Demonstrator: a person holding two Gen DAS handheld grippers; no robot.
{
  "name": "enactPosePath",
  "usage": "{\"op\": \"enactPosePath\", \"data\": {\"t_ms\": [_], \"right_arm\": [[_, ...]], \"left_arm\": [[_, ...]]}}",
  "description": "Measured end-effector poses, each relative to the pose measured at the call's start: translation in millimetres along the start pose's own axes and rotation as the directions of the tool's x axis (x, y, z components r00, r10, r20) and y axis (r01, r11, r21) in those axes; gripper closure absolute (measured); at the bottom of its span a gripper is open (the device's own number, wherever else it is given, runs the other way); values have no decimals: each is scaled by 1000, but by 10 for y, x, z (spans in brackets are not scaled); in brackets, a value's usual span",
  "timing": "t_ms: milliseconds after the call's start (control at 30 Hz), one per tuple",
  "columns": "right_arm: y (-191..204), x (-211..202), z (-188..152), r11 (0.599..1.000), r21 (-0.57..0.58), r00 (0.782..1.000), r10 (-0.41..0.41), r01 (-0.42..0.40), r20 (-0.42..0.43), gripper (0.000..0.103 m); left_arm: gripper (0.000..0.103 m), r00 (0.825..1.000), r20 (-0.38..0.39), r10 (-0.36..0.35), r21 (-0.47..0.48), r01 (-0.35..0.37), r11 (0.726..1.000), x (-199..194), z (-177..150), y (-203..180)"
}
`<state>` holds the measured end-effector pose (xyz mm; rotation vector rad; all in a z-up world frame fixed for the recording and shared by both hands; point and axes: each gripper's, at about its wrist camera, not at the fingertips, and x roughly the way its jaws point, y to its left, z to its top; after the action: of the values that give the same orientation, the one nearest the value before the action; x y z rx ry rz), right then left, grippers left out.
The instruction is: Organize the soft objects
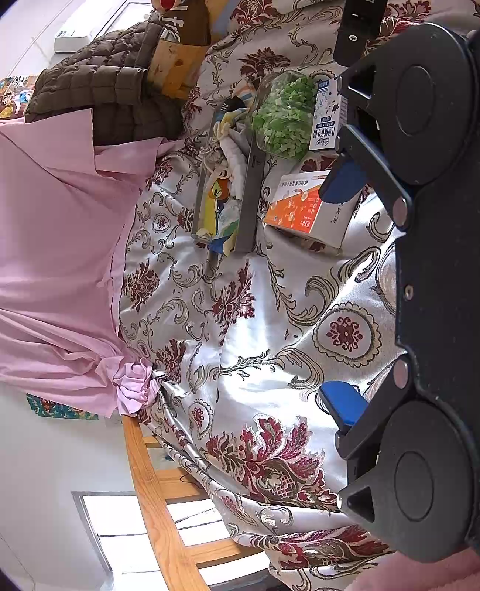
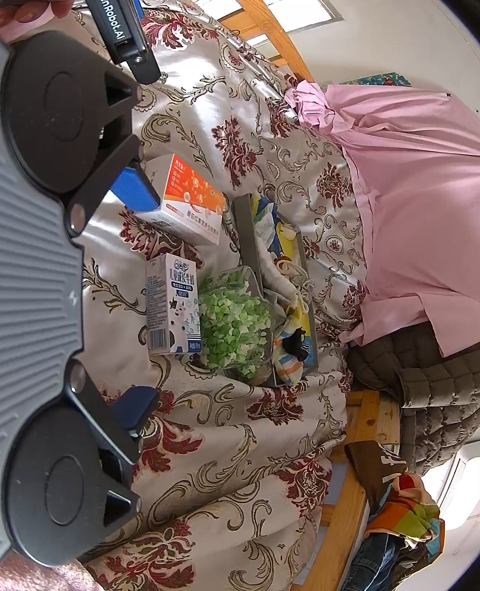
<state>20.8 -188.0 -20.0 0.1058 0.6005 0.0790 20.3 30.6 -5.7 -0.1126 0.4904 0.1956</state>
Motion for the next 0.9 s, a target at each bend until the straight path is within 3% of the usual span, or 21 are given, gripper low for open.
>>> {"op": "enactPosePath", "data": {"t_ms": [900], "right_arm": [[14,2,-29,1000,1,1000,5,-5,-3,0]], "left_arm": [[1,1000,-2,2,-2,-2,1000,-3,-2,6]]}}
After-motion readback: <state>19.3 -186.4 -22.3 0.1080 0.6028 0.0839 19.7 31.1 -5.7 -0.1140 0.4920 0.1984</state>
